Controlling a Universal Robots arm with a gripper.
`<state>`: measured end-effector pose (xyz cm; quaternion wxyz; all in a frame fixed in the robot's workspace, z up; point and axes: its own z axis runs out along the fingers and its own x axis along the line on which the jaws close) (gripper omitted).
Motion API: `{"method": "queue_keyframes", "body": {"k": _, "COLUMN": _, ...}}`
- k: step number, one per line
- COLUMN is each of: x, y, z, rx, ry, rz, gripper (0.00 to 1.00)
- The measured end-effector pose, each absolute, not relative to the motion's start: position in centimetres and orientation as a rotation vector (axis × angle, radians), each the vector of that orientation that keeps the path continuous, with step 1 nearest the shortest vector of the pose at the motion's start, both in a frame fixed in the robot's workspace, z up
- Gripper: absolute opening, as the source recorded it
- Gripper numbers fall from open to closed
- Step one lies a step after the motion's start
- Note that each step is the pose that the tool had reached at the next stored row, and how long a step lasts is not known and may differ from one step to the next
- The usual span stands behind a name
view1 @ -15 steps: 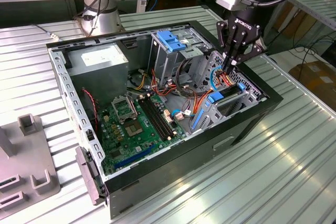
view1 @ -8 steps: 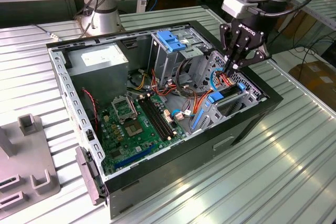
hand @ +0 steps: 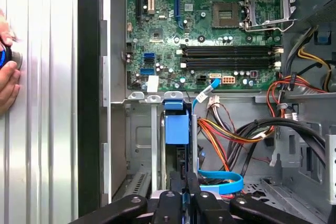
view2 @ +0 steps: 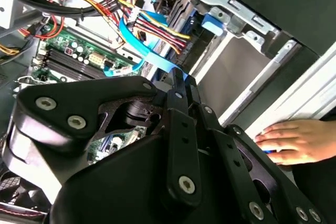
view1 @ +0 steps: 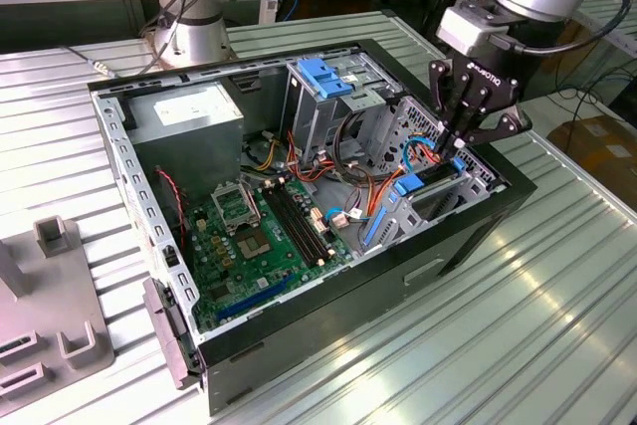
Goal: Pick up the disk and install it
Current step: 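Insert the second disk wire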
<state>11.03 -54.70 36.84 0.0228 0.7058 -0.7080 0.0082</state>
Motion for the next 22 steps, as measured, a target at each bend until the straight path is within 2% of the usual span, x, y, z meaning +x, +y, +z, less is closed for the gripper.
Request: {"method": "queue_keyframes", "body": {"k": 22, "x": 8.1, "y": -54.8, "z": 35.6, "rx": 2.309, "ry": -2.208, "rz": 0.162, "gripper": 0.16}}
